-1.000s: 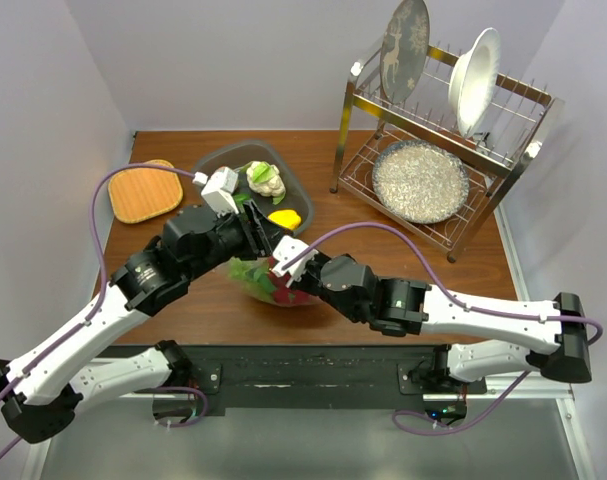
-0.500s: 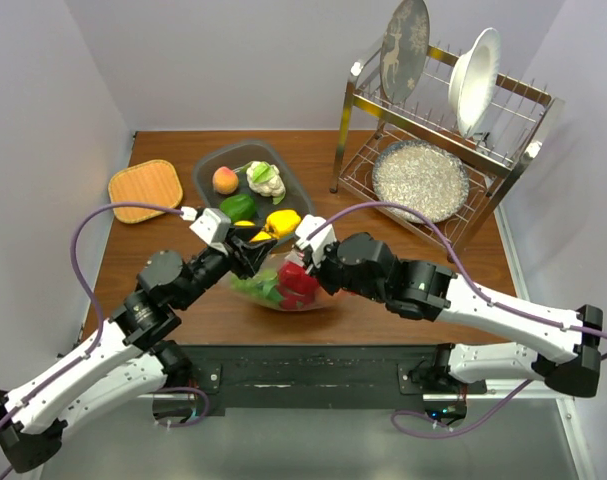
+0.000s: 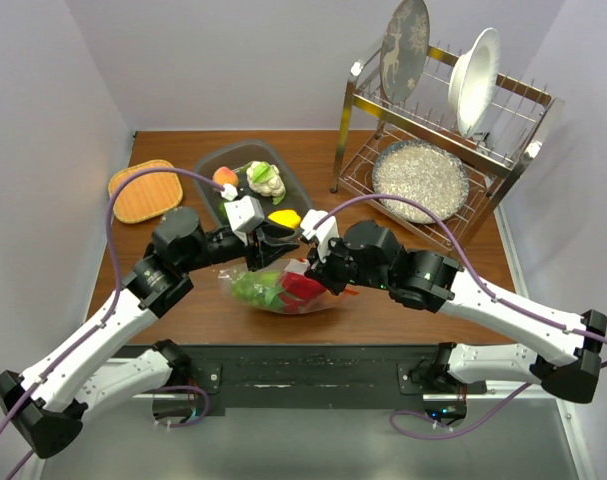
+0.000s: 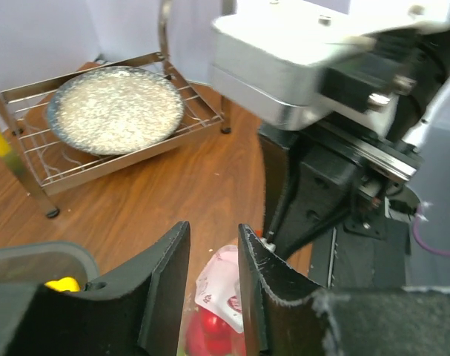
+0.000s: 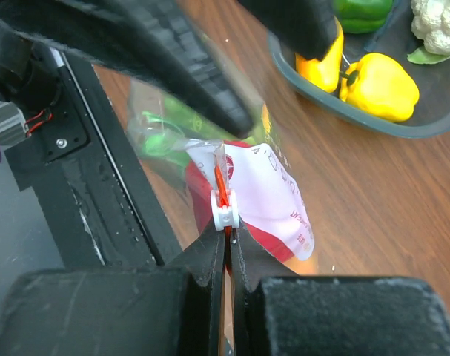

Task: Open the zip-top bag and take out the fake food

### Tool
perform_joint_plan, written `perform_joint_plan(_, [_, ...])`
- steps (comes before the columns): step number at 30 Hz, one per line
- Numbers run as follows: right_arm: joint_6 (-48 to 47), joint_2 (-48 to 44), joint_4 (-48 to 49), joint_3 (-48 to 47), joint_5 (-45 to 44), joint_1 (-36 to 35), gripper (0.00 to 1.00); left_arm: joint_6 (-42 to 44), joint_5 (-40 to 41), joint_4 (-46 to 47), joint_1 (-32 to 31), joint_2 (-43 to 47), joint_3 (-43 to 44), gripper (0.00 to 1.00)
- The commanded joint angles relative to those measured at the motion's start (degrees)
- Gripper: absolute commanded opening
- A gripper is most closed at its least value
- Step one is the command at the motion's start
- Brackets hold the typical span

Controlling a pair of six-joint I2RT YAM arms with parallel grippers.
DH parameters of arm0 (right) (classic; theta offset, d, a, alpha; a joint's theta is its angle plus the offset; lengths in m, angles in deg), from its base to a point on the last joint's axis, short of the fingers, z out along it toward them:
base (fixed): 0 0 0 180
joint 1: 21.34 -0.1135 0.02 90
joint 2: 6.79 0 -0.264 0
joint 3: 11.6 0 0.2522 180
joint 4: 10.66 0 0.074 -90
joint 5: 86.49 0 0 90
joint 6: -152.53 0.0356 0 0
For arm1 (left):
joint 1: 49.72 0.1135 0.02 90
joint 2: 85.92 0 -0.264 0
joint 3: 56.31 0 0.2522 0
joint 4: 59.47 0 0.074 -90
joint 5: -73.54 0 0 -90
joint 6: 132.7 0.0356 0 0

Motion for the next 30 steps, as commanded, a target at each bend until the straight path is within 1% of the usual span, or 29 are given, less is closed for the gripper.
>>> perform_joint_plan(1, [0.5, 0.0, 1.0, -5.2, 4.1, 0.8, 0.00, 5.9, -7.6, -10.2, 0.3, 0.8, 6.0, 0.35])
perform_joint_plan(4, [0.1, 0.7, 0.0, -6.7, 4.8, 1.1, 0.00, 7.7, -8.6, -14.5, 0.4, 0.1, 7.1, 0.32])
perform_joint_plan(6, [0.0, 0.8, -0.2, -7.4, 5.4, 1.1, 0.00, 8.4, -9.5, -15.7, 0.3, -0.2, 7.7, 0.30])
perform_joint_plan(7, [-0.1, 0.9, -0.4, -7.6, 5.9, 1.2, 0.00, 9.0, -9.6, -16.8, 0.3, -0.3, 8.1, 0.23])
perform_joint_plan(9, [0.0, 0.8, -0.7, -8.1, 6.7, 1.3, 0.00, 9.4, -10.0, -17.5, 0.3, -0.8, 8.5, 0.18])
perform_joint_plan(11, [-0.2, 0.6, -0.8, -8.2, 6.9, 1.4, 0.00, 9.8, -11.5, -18.4, 0.3, -1.3, 8.7, 0.18])
perform_joint_plan(16, [-0.3, 0.4, -1.2, -8.5, 8.4, 1.4, 0.00, 11.0, -12.2, -20.5, 0.3, -3.0, 9.2, 0.18])
perform_joint_plan(22, [-0.3, 0.5, -0.9, -8.7, 8.6, 1.4, 0.00, 13.1, -11.8, -24.0, 0.3, -5.8, 11.2, 0.25])
perform_joint_plan(27, [-0.4, 1.3, -0.9, -9.6, 8.9, 1.3, 0.00, 12.8, -14.1, -22.9, 0.3, -5.7, 10.8, 0.26])
perform_joint_plan(29, [-0.6, 1.5, -1.0, -9.7, 8.5, 1.4, 0.00, 12.8, -14.1, -23.0, 0.2, -5.8, 10.6, 0.23])
perform_joint_plan(30, [-0.6, 1.5, -0.9, -9.6, 8.3, 1.3, 0.00, 12.8, -14.2, -22.9, 0.3, -5.8, 10.4, 0.18])
